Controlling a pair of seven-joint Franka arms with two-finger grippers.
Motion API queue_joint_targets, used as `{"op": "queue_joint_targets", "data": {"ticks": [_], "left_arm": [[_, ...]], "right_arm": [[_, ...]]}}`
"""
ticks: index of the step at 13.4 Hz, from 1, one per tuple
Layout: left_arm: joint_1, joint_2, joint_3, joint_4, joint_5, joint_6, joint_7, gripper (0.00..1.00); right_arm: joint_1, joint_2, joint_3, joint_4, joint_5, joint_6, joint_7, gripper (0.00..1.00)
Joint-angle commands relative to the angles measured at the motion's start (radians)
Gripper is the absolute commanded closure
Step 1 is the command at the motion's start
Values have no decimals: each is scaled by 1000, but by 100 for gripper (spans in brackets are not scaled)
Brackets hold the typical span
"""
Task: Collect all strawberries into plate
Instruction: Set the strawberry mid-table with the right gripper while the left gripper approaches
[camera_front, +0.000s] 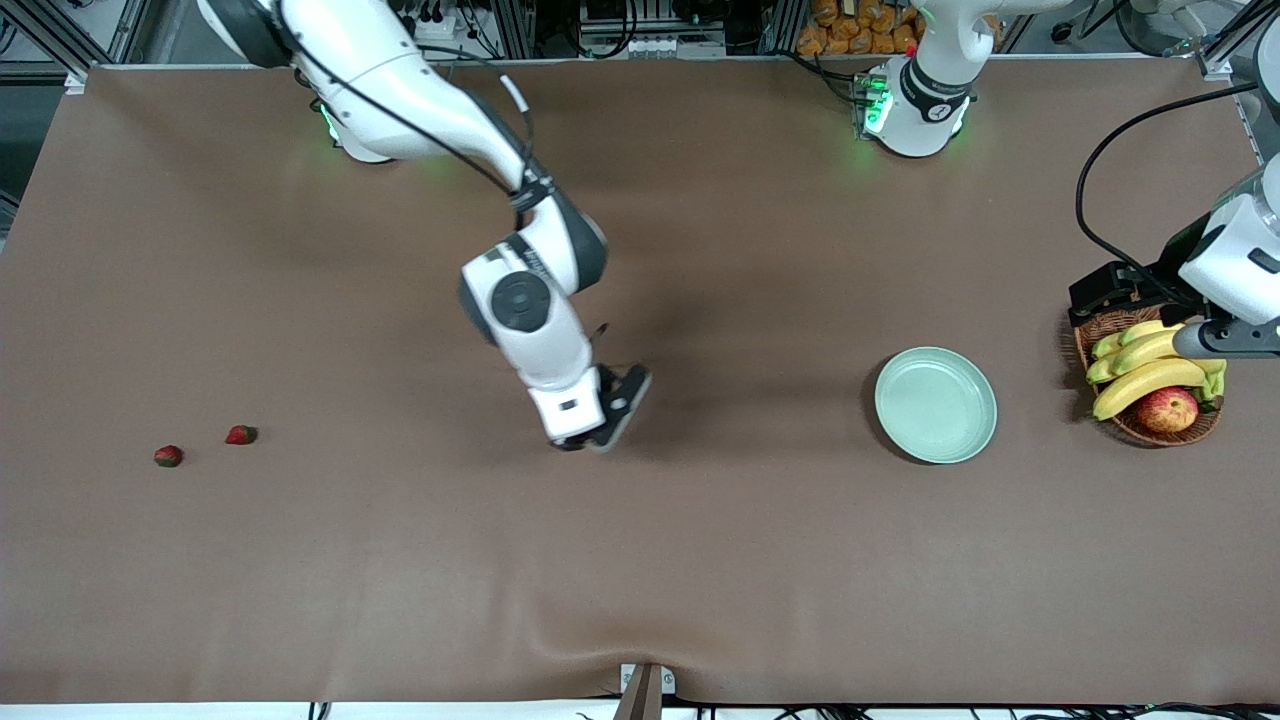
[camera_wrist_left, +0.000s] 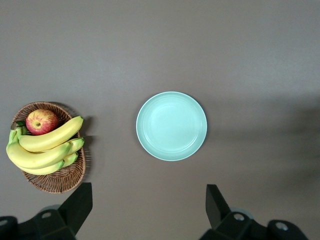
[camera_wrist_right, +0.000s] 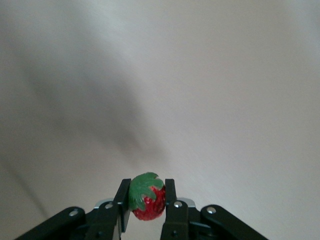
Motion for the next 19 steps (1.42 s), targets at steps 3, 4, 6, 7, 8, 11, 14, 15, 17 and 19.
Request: {"op": "queue_joint_targets", "data": {"ticks": [3, 4, 6, 7, 8, 11, 14, 15, 17, 19], "left_arm": [[-14, 21, 1, 2, -23, 23, -5, 0], [-14, 28, 1, -1, -25, 37, -5, 0], [-20, 44, 0, -27, -25, 79, -5, 0], [-25, 51, 0, -36, -25, 98, -13, 0], [-31, 65, 0, -39, -25, 107, -37, 0], [-77, 105, 0, -39, -14, 126, -136, 0], [-126, 156, 0, -39, -14, 149, -284, 0], [-147, 174, 0, -41, -14, 167, -336, 0], [-183, 211, 0, -41, -14, 205, -448, 0], [-223, 254, 0, -41, -14, 247, -564, 0]], "right_arm": [[120, 128, -7, 178, 13, -43, -12, 100], [132, 143, -9, 183, 10, -42, -15, 100], [161, 205, -9, 242, 5, -34, -27, 100], [166, 234, -9, 278, 5, -34, -29, 100], [172, 249, -9, 299, 5, -34, -27, 100], [176, 275, -10, 302, 5, -29, -26, 100], [175, 269, -14, 299, -2, -35, -30, 0], [176, 254, -14, 298, -5, -41, -29, 0], [170, 210, -17, 289, -9, -46, -26, 0], [155, 165, -20, 281, -7, -116, -17, 0]]}}
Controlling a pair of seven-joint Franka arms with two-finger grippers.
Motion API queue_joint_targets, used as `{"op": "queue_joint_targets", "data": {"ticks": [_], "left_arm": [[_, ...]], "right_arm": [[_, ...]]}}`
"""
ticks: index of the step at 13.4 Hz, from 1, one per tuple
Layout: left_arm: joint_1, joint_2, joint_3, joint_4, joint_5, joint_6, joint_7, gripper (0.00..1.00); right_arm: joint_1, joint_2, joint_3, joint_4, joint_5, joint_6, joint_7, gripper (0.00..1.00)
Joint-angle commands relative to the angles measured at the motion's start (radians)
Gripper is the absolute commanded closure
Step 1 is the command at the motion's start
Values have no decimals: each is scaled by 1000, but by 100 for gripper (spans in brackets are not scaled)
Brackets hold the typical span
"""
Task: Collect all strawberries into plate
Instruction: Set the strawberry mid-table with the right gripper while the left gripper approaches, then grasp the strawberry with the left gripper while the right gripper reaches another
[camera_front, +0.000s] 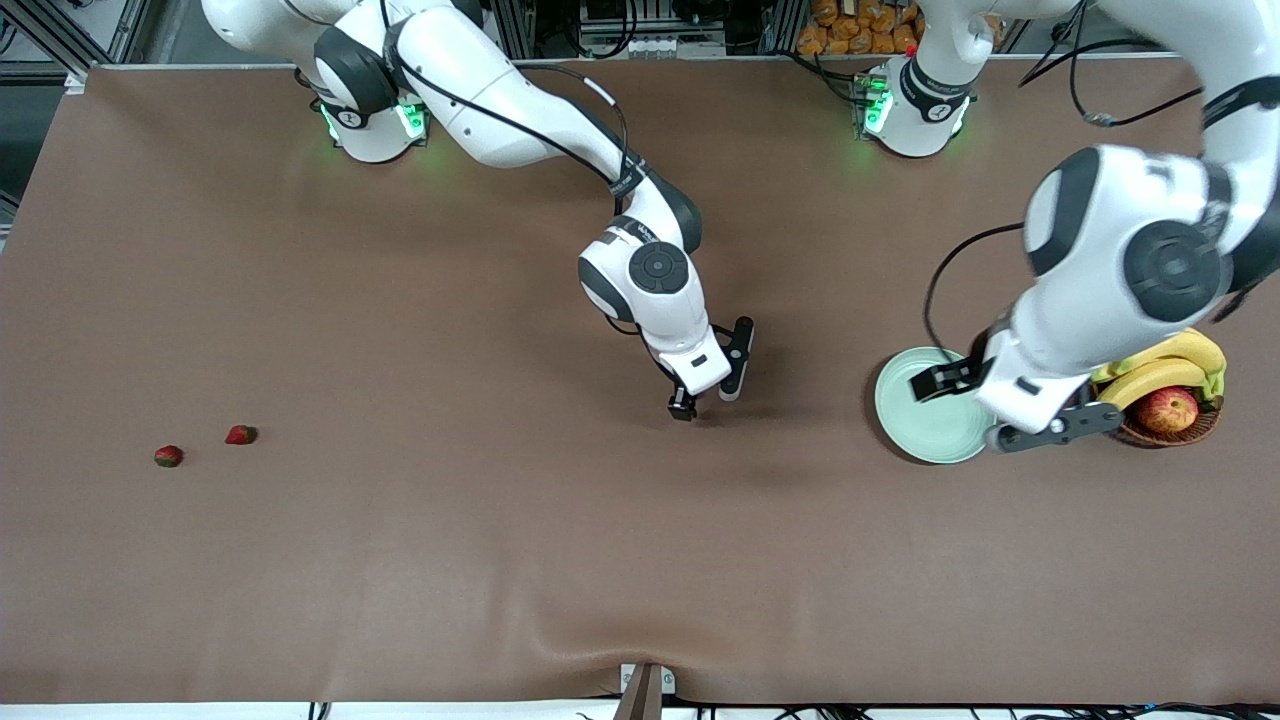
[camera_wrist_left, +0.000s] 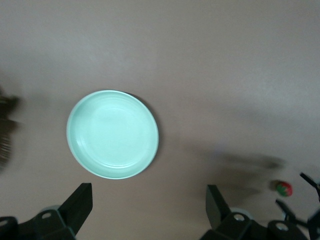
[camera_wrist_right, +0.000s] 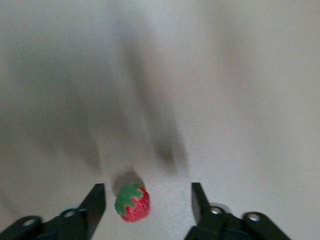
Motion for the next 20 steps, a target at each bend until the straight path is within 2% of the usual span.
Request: {"op": "queue_joint_targets", "data": {"ticks": [1, 4, 6, 8, 11, 16, 17, 19, 20], "left_arm": [[-57, 55, 7, 5, -11, 60, -155, 0], [-140, 131, 10, 8, 17, 164, -316, 0], [-191, 179, 8, 14, 60, 226, -431, 0], [-248, 226, 8, 16, 60, 281, -555, 0], [-321, 280, 7, 19, 63, 290, -582, 0], [-429, 349, 7, 11, 52, 372, -592, 0], [-435, 365, 7, 11, 58, 387, -592, 3], [-455, 391, 7, 11, 61, 407, -576, 31], [-458, 400, 7, 13, 63, 410, -574, 36]], "right_arm": [[-28, -81, -10, -16, -5, -97, 9, 0], [-49, -152, -120, -35, -2, -226, 70, 0], [-52, -227, -216, -119, -1, -264, 84, 0], [-87, -308, -277, -234, 4, -263, 84, 0], [-221, -392, -285, -354, 7, -263, 85, 0], [-465, -397, -283, -396, 15, -261, 82, 0], [-506, -393, -285, -396, 15, -261, 82, 0], [-578, -383, -285, -396, 16, -258, 85, 0], [-616, -371, -284, -395, 18, -245, 85, 0]]}}
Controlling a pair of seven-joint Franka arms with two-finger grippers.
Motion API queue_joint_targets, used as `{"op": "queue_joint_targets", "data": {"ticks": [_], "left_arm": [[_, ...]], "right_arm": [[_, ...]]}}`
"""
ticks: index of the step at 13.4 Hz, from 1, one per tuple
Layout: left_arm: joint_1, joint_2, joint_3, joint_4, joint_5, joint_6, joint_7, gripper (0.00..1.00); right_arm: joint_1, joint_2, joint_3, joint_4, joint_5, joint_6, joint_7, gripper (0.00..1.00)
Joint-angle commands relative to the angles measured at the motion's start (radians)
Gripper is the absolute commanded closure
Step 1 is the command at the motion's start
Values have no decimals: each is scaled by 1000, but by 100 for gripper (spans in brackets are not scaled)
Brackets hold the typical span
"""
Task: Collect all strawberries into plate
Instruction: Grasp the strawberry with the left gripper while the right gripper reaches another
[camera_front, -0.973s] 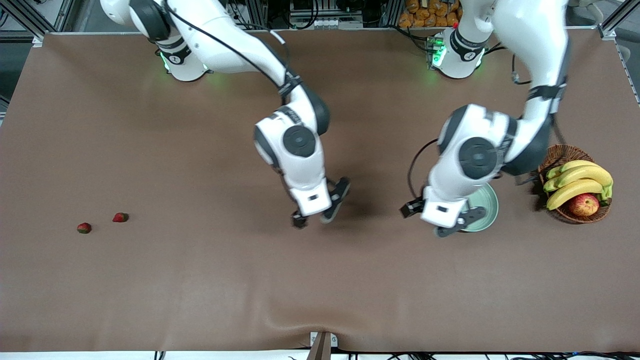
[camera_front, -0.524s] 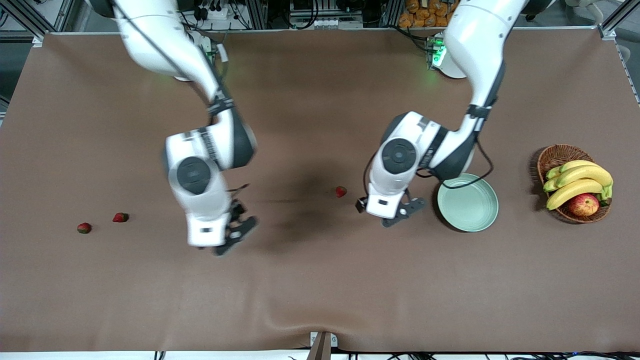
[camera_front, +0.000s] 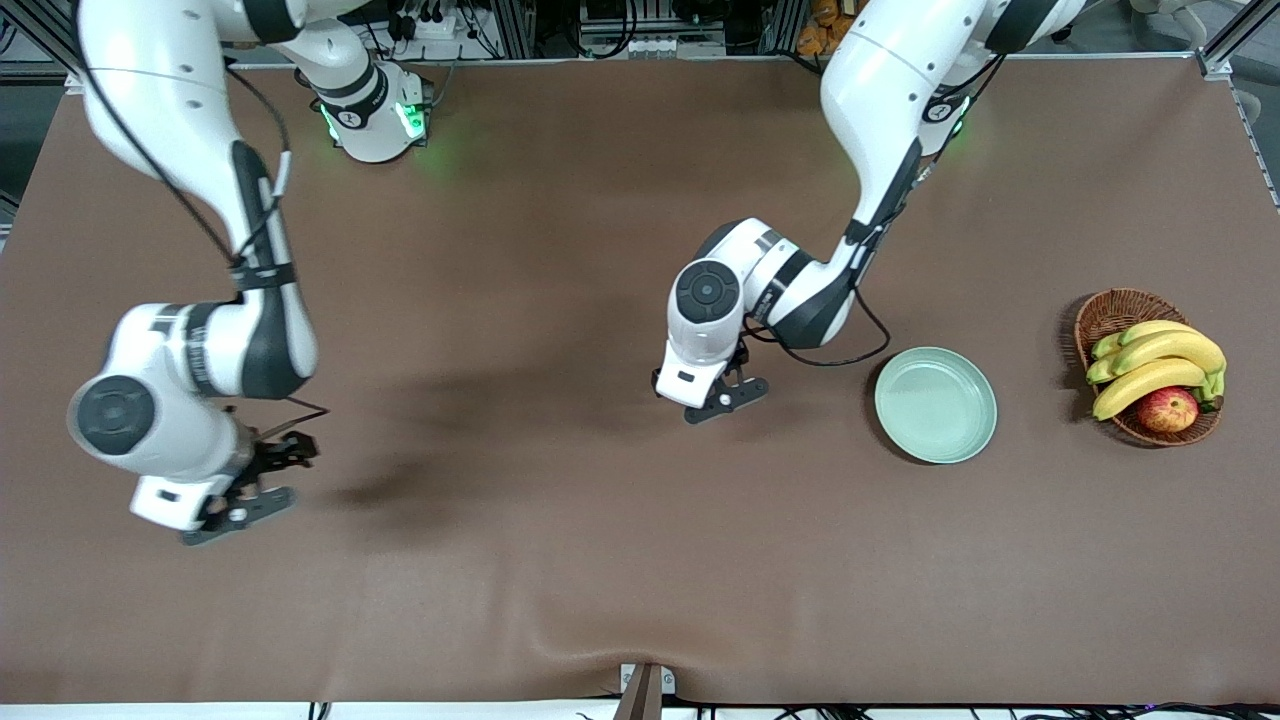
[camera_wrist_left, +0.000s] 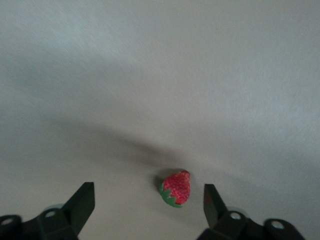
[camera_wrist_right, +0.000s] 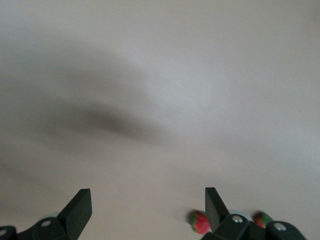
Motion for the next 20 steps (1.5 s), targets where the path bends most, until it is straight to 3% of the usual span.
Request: {"op": "queue_joint_targets", "data": {"ticks": [1, 3, 7, 13, 15, 18, 19, 20], "left_arm": [[-14, 27, 8, 14, 26, 21, -2, 37], [-14, 41, 8, 14, 24, 67, -5, 39], [-15, 64, 8, 17, 24, 97, -2, 41], [-29, 78, 8, 17, 20, 125, -14, 50], [-29, 80, 6, 17, 20, 125, -14, 62], [-24, 69, 8, 14, 24, 124, 9, 98], [-18, 64, 8, 16, 26, 122, 19, 100], [-11, 49, 9, 14, 26, 119, 33, 100]], "right_arm": [[-93, 11, 22, -22, 25, 43, 17, 0], [-155, 58, 22, -22, 114, 72, 29, 0], [-255, 121, 26, -53, 209, 85, 29, 0], [-246, 115, 26, -160, 216, 85, 69, 0], [-243, 115, 26, -168, 216, 85, 69, 0], [-243, 115, 26, -171, 216, 85, 68, 0], [-243, 115, 26, -171, 216, 83, 68, 0], [-242, 115, 26, -171, 216, 79, 68, 46]]}}
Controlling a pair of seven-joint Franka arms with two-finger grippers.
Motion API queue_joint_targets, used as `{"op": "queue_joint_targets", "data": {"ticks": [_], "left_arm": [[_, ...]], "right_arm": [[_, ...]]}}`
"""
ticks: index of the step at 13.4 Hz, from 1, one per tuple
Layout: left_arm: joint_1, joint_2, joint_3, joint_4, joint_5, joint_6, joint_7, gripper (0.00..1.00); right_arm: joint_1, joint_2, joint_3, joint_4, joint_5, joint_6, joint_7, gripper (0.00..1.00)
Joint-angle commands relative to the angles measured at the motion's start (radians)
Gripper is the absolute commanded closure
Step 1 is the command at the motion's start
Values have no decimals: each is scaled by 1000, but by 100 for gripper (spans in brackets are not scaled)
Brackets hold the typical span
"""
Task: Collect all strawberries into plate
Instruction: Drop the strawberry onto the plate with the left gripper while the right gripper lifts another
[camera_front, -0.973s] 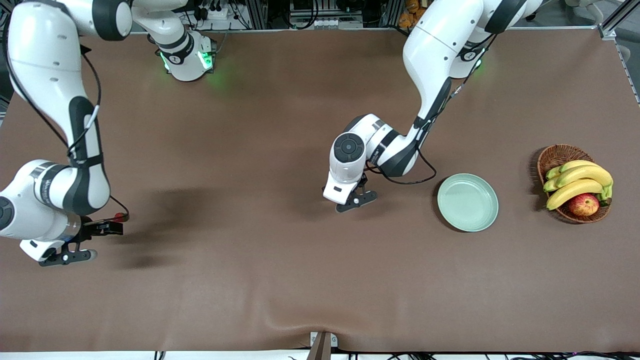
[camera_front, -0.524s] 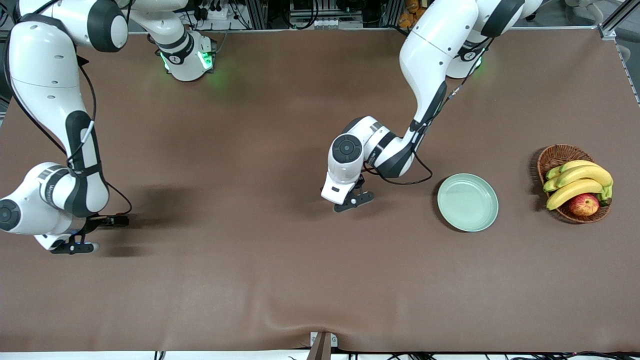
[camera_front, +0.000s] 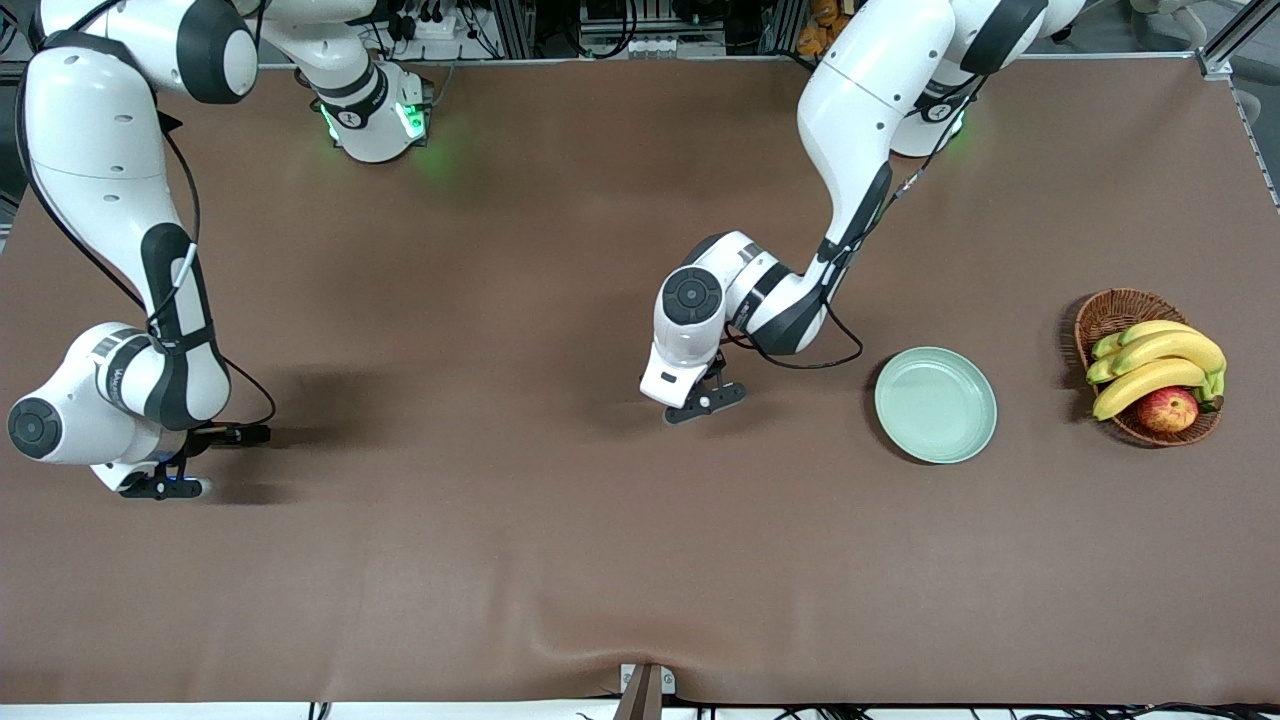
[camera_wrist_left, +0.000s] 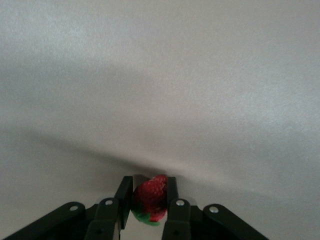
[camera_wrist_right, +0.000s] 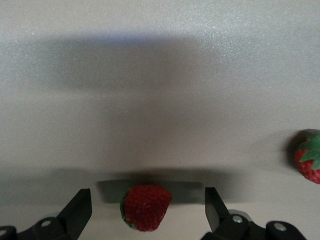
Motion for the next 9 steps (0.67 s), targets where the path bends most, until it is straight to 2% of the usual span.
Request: {"op": "queue_joint_targets", "data": {"ticks": [1, 2, 9], "left_arm": [[24, -42, 6, 2, 25, -10, 31, 100], [52, -62, 5, -1, 25, -33, 39, 100], [266, -181, 2, -6, 11, -234, 364, 100]], "right_arm": [[9, -30, 3, -34, 15, 2, 10, 86], [9, -32, 3, -32, 14, -1, 10, 100], [25, -55, 3, -26, 6, -47, -6, 100]]}}
